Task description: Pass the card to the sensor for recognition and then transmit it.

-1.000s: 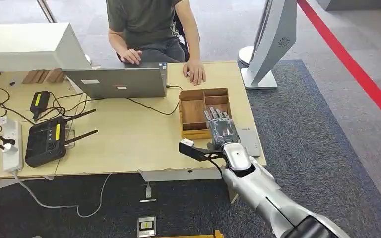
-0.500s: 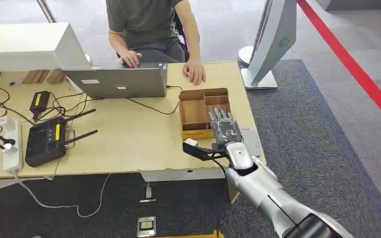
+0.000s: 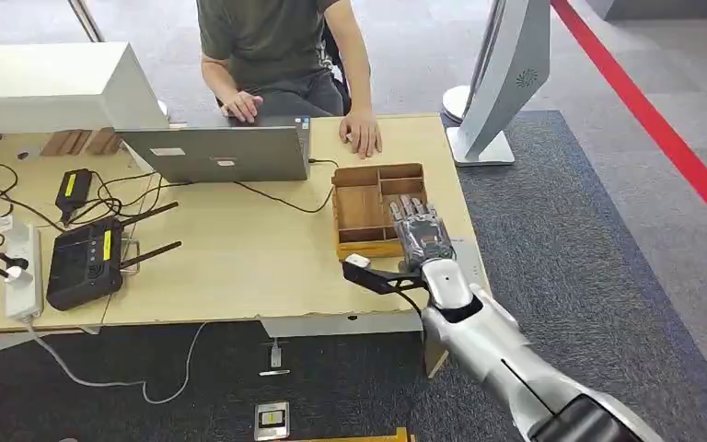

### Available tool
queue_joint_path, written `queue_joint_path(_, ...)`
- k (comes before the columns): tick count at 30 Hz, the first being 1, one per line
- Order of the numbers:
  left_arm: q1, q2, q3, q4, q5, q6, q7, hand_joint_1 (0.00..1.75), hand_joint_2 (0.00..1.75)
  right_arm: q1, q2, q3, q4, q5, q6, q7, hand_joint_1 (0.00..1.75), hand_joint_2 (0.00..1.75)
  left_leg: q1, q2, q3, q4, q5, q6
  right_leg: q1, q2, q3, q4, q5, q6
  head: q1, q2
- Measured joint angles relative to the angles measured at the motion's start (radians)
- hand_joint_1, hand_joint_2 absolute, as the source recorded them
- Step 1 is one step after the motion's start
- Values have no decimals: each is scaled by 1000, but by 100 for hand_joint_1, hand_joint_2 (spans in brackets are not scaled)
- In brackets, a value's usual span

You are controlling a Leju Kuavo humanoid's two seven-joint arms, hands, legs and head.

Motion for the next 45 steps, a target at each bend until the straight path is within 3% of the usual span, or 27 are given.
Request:
queue_joint_path(23, 0, 2, 1, 0, -15, -14, 3, 0, 0, -10, -35, -6, -11, -11, 47, 19, 0, 175, 0, 0, 0, 0, 0, 0, 0, 0, 0, 0, 0, 0, 0, 0)
queue_joint_path(45, 0, 3, 1, 0, -17, -11, 1, 0, 0, -3, -38, -9, -9, -42, 42, 0, 0, 175, 0, 0, 0, 0, 0, 0, 0, 0, 0, 0, 0, 0, 0, 0)
